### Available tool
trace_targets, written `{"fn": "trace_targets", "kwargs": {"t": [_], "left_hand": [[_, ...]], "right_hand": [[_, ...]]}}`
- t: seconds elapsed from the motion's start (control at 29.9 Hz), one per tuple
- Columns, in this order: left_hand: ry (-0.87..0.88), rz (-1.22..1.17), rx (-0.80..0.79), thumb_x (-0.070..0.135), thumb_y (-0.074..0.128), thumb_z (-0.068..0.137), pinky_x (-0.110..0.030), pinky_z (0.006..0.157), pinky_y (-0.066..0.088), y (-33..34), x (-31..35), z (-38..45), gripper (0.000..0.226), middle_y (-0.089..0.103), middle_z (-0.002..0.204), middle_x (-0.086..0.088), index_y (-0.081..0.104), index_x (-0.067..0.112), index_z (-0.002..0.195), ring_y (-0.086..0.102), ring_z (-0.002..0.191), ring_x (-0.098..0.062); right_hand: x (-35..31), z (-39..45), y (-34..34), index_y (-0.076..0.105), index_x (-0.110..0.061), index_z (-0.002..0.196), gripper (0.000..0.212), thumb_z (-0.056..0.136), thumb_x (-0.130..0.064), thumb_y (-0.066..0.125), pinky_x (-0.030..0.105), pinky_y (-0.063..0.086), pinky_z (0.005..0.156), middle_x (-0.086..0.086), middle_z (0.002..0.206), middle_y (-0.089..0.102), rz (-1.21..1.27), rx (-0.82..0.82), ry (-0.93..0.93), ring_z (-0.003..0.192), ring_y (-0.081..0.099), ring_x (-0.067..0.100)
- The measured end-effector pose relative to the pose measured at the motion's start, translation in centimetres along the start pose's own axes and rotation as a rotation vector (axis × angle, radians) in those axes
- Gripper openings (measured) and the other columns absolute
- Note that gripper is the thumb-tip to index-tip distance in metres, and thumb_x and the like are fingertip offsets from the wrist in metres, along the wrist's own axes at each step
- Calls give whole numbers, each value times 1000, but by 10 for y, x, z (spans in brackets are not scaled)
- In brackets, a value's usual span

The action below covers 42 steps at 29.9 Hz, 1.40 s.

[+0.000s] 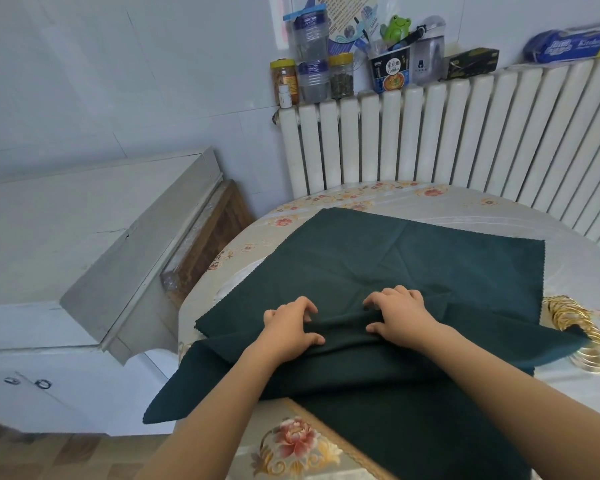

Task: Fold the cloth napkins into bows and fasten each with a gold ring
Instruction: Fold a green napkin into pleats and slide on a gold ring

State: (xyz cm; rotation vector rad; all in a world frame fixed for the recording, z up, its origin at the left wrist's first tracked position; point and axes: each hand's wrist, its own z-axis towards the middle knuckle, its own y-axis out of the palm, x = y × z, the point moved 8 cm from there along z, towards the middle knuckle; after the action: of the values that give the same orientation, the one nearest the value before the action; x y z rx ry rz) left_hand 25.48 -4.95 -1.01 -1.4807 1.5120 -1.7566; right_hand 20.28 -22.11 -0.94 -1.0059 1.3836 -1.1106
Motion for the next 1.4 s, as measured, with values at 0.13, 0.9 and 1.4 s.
{"fn": "trace_targets", "kwargs": {"t": [0.13,0.9,1.4], "left_hand": [[133,177,103,34,70,81,-26,93,27,-8,17,-9,20,47,93,11,63,26,98,49,99,-13],[361,-32,137,26,54,95,-15,115,6,31,4,-100,15,37,147,9,55,21,109,21,141,-2],[284,7,228,12,52,94,-17,111,11,14,-18,-111,13,51,138,4,53,20,84,38,133,-8]], "right_hand": [[-11,-9,-12,59,-26,111,26,89,-39,57,26,24,97,-7,106,49,-45,120,-92,110,43,15],[-2,-104,2,60,-36,124,35,89,-40,58,25,37,98,-13,120,57,20,45,-267,115,50,10],[-43,-122,5,73,-30,72,7,68,-27,68,22,48,53,-14,67,67,13,469,-262,61,63,8]]}}
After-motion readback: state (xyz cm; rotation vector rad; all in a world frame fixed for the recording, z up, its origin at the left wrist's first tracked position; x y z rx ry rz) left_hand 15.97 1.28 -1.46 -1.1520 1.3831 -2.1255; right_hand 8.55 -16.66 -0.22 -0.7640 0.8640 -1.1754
